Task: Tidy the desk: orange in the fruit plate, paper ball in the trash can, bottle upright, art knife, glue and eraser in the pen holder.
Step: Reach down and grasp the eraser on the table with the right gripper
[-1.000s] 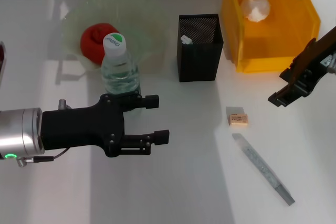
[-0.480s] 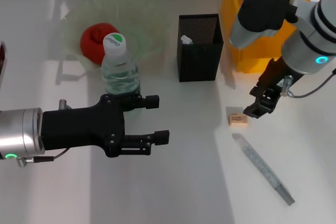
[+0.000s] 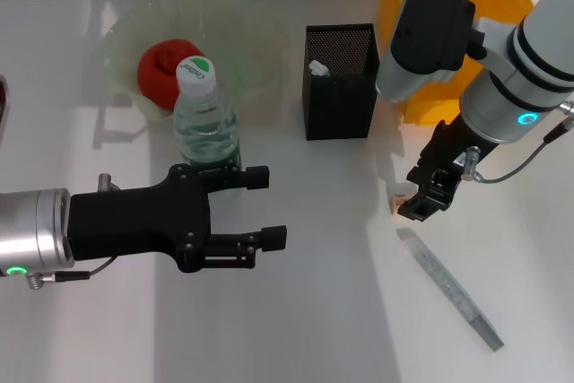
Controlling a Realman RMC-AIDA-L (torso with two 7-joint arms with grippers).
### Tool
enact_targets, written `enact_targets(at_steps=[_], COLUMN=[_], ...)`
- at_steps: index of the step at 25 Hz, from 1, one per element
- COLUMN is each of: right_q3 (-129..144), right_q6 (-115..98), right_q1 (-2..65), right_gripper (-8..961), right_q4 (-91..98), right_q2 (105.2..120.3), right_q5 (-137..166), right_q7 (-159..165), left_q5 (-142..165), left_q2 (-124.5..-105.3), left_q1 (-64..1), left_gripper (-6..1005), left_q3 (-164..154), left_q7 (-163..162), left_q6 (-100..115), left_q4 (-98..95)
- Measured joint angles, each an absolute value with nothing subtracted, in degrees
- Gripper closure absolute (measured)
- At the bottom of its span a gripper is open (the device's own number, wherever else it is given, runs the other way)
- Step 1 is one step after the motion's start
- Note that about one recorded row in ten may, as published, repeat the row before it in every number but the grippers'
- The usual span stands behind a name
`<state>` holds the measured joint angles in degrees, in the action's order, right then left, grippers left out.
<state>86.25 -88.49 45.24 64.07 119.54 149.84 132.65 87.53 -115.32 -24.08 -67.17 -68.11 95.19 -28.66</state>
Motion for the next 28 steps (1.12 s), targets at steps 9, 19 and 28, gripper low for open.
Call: enact_targets(at_steps=[9, 19, 28], right_q3=[86.4, 86.9, 86.9], right_q6=[-86.2, -83.7, -82.1], right_q1=[45.3, 45.8, 46.8], right_gripper=[419, 420, 524], right_q4=[60.9, 58.9, 56.1], right_q2=[119.53, 119.56, 119.62], right_q5=[149.8, 149.8, 149.1], right_q7=[132.1, 131.4, 130.6], left_q5=[87.5, 87.5, 87.5], left_q2=[-115.35, -115.4, -115.4], left_q1=[-24.1, -24.0, -23.9], left_gripper=[172, 172, 172], left_q3=[-67.4, -67.3, -67.4], left_q7=[-68.1, -68.1, -68.1], left_q6=[95.0, 95.2, 95.2], left_q4=[-28.6, -28.4, -28.4])
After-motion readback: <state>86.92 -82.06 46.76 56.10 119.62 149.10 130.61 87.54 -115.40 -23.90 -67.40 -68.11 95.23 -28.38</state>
